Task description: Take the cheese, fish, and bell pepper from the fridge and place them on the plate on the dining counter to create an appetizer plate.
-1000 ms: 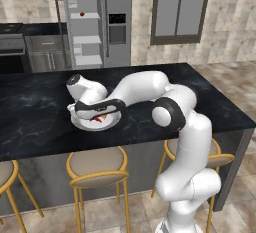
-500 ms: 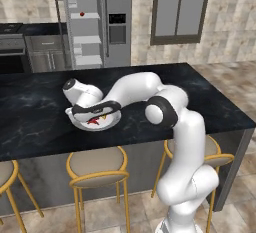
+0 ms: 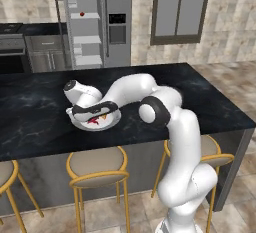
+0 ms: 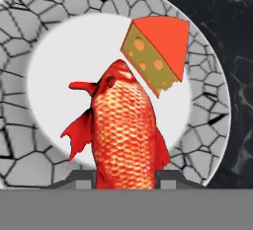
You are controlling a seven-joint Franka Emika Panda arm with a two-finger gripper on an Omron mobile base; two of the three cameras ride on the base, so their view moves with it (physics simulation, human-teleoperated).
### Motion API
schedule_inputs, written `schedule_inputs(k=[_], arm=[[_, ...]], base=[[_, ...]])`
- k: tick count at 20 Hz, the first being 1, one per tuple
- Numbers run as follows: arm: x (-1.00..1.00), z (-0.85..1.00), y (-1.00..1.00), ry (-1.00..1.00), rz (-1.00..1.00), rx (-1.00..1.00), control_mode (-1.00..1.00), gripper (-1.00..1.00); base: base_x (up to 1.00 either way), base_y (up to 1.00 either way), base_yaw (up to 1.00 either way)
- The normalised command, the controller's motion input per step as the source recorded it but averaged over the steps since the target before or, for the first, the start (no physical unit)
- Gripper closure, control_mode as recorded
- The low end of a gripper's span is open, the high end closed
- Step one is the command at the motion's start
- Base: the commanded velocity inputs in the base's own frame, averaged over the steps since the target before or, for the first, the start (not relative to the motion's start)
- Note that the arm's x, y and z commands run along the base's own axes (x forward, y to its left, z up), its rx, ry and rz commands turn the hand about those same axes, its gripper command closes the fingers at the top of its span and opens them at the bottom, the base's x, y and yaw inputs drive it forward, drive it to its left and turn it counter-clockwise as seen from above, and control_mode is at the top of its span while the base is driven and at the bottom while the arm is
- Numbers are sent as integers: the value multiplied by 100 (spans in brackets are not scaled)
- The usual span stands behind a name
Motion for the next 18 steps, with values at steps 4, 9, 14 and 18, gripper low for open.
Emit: schedule_inputs(k=[4,9,14,18], arm=[[26,-19,0,0,0,0,-100,100],[21,-18,0,0,0,0,-100,100],[5,-5,0,0,0,0,-100,-100],[0,0,0,0,0,0,-100,-100]], base=[[0,0,0],[0,0,0],[0,0,0],[0,0,0]])
